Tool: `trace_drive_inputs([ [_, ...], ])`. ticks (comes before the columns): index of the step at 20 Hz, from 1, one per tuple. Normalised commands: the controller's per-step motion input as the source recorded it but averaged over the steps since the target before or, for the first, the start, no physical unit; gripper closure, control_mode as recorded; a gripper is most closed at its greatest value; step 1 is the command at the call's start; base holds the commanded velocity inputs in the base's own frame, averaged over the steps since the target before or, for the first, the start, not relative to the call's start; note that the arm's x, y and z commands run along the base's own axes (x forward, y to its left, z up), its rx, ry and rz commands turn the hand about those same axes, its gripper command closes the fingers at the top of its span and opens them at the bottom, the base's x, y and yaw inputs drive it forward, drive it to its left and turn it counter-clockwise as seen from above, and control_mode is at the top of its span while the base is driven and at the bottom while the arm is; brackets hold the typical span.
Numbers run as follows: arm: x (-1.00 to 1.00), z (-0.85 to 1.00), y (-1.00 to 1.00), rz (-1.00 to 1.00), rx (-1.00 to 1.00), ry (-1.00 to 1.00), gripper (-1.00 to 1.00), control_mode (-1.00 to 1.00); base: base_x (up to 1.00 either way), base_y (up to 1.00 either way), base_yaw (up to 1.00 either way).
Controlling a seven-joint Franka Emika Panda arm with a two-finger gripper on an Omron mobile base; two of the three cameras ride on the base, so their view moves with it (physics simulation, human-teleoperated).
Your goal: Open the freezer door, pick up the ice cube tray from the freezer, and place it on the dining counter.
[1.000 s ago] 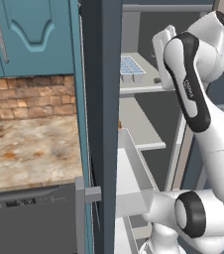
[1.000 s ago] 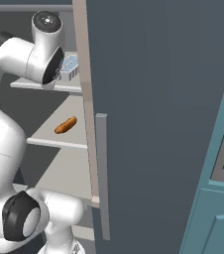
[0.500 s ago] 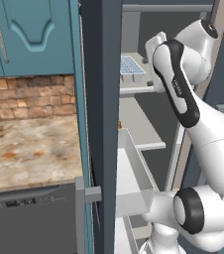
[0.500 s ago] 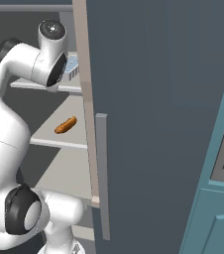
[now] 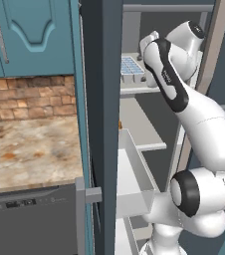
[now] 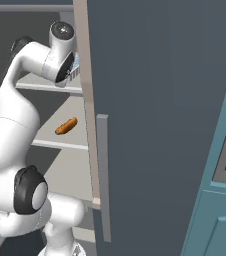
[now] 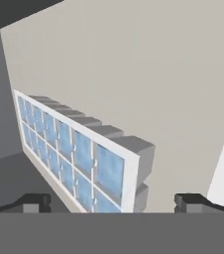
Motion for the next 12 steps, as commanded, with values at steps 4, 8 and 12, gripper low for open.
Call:
trace_drive_inputs([
  [4,0.12,-0.01,0.0,0.0,0.0,0.07,-1.0,-1.0,0.0,0.0,0.0],
  [8,0.1,-0.09,0.0,0.0,0.0,0.03,-1.0,-1.0,0.0,0.0,0.0],
  [12,0.2,-0.23,0.05,0.0,0.0,0.0,-1.0,-1.0,0.0,0.0,0.0],
])
